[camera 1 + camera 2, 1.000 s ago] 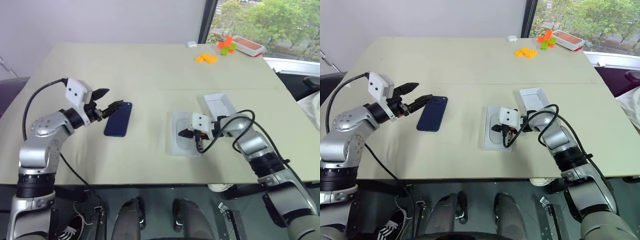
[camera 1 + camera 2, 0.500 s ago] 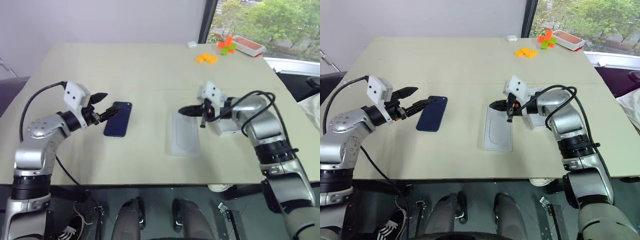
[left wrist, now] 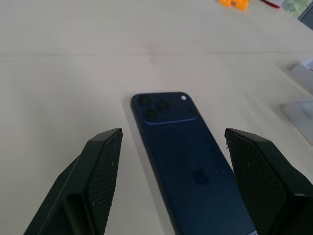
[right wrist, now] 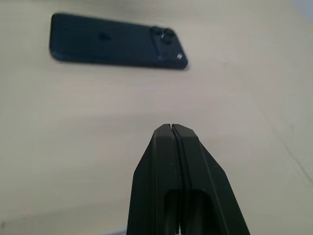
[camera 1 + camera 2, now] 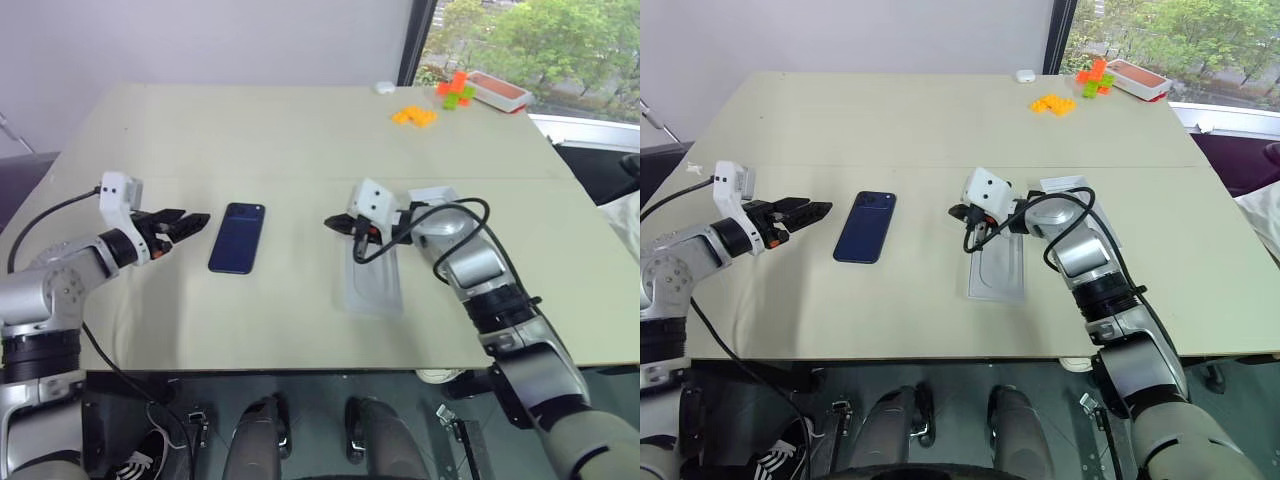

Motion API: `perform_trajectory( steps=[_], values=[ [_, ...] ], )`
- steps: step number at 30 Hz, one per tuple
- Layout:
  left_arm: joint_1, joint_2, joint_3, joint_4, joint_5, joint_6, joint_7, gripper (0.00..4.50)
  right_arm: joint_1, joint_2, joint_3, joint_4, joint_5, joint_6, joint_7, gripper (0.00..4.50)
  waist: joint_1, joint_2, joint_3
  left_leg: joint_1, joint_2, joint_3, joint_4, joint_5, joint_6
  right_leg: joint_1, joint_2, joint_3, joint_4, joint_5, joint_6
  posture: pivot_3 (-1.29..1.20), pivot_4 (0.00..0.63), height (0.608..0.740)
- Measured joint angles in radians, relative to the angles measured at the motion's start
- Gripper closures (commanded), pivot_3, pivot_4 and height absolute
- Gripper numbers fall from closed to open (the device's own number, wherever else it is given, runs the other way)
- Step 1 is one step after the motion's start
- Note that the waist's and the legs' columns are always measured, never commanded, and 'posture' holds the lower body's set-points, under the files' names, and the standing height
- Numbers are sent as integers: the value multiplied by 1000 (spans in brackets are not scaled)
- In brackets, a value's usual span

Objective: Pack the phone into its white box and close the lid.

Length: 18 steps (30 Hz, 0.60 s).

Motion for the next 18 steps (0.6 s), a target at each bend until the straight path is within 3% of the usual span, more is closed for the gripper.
perform_trajectory(
  steps=[18],
  values=[
    [-204,-26,-34,292,12,174,17,958,-51,149,28,101,-60,31,-125,4475,-2,0,0,1,0,1,0,1,-1,0,1,-1,2,2,3,0,150,740]
  ],
)
